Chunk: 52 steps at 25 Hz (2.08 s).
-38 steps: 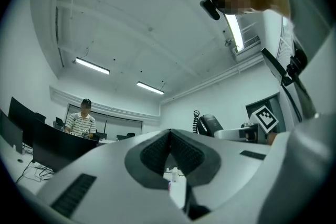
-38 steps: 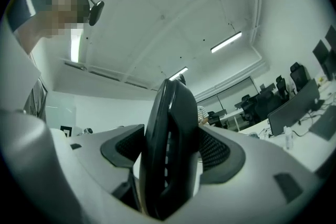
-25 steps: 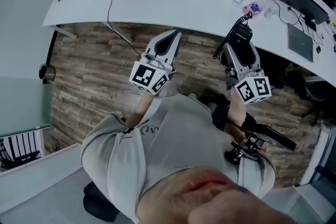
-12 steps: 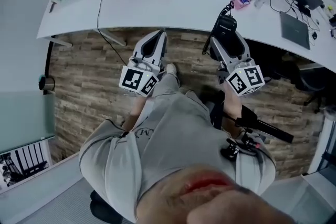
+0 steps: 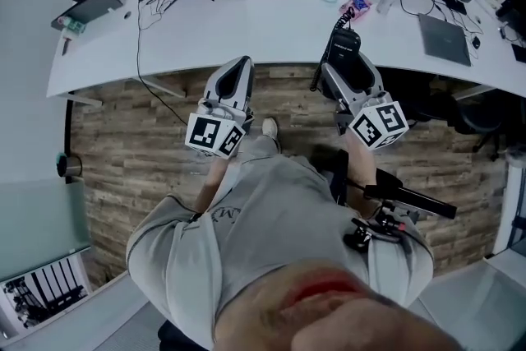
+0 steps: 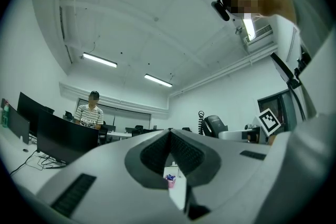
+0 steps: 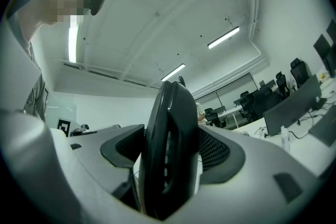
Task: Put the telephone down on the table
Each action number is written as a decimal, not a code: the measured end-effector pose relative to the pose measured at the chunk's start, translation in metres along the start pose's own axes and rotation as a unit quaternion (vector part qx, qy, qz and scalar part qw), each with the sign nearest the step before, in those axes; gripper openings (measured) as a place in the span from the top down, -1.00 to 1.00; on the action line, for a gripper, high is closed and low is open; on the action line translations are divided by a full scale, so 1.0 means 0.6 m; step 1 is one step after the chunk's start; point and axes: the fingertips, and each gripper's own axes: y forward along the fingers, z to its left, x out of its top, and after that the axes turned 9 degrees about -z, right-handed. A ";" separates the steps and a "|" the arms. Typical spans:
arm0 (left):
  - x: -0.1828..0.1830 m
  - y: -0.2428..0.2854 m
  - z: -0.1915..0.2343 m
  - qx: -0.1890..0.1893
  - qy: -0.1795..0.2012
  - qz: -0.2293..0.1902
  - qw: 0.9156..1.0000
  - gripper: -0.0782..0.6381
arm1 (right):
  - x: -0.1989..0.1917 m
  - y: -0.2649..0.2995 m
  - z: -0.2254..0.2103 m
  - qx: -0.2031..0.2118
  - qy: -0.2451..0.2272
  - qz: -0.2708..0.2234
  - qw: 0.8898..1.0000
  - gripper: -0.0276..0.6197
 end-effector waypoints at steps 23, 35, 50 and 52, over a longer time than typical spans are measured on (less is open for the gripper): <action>-0.043 0.153 0.308 -0.006 -0.005 -0.032 0.999 0.76 | -0.032 0.289 -0.041 -0.026 -0.016 0.016 0.999 -0.09; -0.079 0.200 0.425 -0.032 -0.041 -0.039 0.998 0.76 | -0.058 0.362 -0.045 -0.066 0.011 0.016 0.998 -0.09; -0.125 0.208 0.458 -0.011 -0.065 -0.023 0.998 0.76 | -0.096 0.419 -0.072 -0.055 0.042 0.034 0.997 -0.09; -0.127 0.215 0.471 0.000 -0.057 -0.021 0.998 0.76 | -0.101 0.439 -0.082 -0.044 0.044 0.038 0.997 -0.09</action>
